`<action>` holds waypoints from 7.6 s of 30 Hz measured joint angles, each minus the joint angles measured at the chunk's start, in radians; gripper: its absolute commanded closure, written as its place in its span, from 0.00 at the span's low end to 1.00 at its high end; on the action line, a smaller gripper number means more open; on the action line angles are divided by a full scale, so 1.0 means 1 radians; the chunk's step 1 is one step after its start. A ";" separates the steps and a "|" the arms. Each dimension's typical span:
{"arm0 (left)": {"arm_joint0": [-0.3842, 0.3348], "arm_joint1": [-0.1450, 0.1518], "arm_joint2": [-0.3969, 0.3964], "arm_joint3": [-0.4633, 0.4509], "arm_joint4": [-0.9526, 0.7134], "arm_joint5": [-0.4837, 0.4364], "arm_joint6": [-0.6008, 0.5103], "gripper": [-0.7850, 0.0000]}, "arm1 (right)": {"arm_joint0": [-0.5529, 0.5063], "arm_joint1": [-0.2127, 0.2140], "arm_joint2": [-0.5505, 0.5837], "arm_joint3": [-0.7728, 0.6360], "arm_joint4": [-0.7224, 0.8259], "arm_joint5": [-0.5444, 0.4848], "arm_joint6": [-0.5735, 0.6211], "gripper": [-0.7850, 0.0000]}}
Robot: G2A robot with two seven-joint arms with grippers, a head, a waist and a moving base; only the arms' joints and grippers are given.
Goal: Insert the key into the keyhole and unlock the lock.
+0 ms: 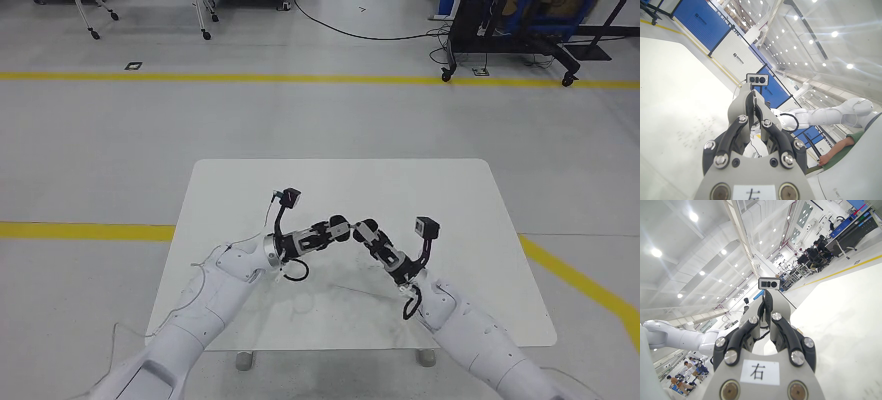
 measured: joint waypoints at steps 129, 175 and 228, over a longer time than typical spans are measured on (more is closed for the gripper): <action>0.469 0.230 -0.455 -0.962 1.104 1.093 -0.396 0.11 | -0.203 0.155 0.368 -0.144 0.394 0.000 0.745 1.00; 0.209 0.157 -0.221 -0.663 1.190 1.451 -0.455 1.00 | -0.203 0.155 0.368 -0.144 0.394 0.000 0.745 1.00; 0.128 0.118 -0.288 -0.388 0.205 0.751 -0.250 1.00 | 0.066 0.018 0.131 -0.085 0.375 0.316 0.517 1.00</action>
